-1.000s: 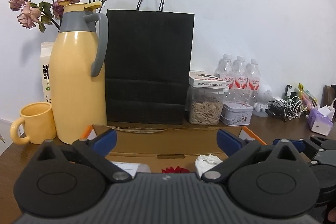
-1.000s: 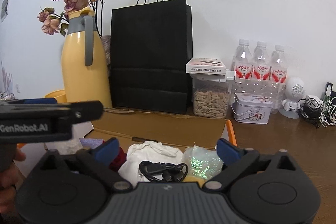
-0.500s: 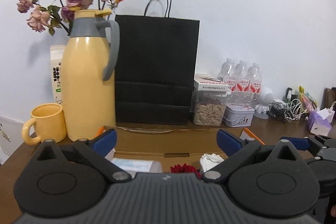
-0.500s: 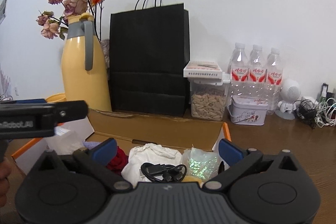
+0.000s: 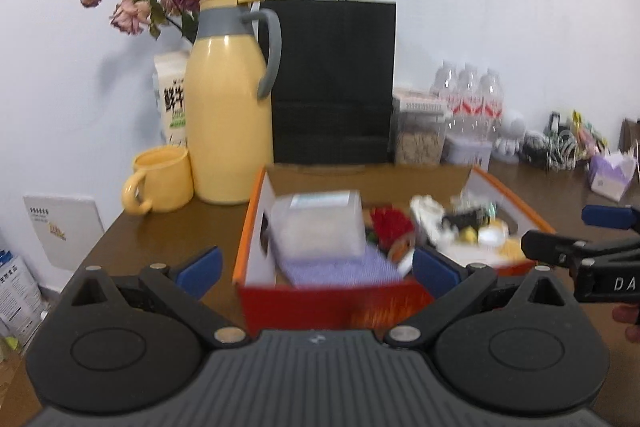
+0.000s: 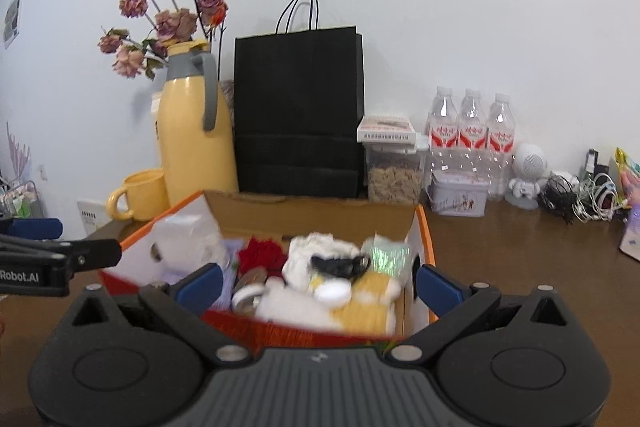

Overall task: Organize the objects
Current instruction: 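Withdraw both tools from the box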

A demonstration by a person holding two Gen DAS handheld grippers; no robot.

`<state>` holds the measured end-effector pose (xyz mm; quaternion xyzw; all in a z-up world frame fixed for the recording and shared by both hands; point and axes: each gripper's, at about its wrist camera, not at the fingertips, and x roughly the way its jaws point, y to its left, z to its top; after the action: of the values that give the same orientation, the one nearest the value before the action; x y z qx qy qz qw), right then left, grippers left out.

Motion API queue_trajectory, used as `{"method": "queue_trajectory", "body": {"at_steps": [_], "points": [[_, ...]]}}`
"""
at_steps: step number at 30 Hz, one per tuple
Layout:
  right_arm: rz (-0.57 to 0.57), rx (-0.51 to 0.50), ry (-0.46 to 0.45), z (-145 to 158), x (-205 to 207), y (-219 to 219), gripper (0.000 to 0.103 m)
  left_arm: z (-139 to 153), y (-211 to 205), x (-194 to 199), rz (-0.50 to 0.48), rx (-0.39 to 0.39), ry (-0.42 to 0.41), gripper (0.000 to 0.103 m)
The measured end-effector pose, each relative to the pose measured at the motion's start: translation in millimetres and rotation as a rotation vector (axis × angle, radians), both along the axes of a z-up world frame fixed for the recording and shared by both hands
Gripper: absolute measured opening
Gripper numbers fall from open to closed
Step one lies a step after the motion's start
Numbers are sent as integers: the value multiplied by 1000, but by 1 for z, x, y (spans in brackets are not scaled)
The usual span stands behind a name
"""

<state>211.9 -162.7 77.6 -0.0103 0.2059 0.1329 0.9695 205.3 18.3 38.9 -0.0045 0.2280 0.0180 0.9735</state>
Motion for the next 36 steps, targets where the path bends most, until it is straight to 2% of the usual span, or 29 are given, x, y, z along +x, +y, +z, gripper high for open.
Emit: {"method": "queue_trajectory", "body": {"at_steps": [11,18,36], "points": [[26,-20,108,-25,-37,13,103,-31,3,-33,-5,-16,113,103],[14,-20,128,-29,-43,12,103,-34,6,-42,8,-28,118,103],[14,-22,115,-24,-49,10,103,-29,5,-49,14,-32,110,103]]}}
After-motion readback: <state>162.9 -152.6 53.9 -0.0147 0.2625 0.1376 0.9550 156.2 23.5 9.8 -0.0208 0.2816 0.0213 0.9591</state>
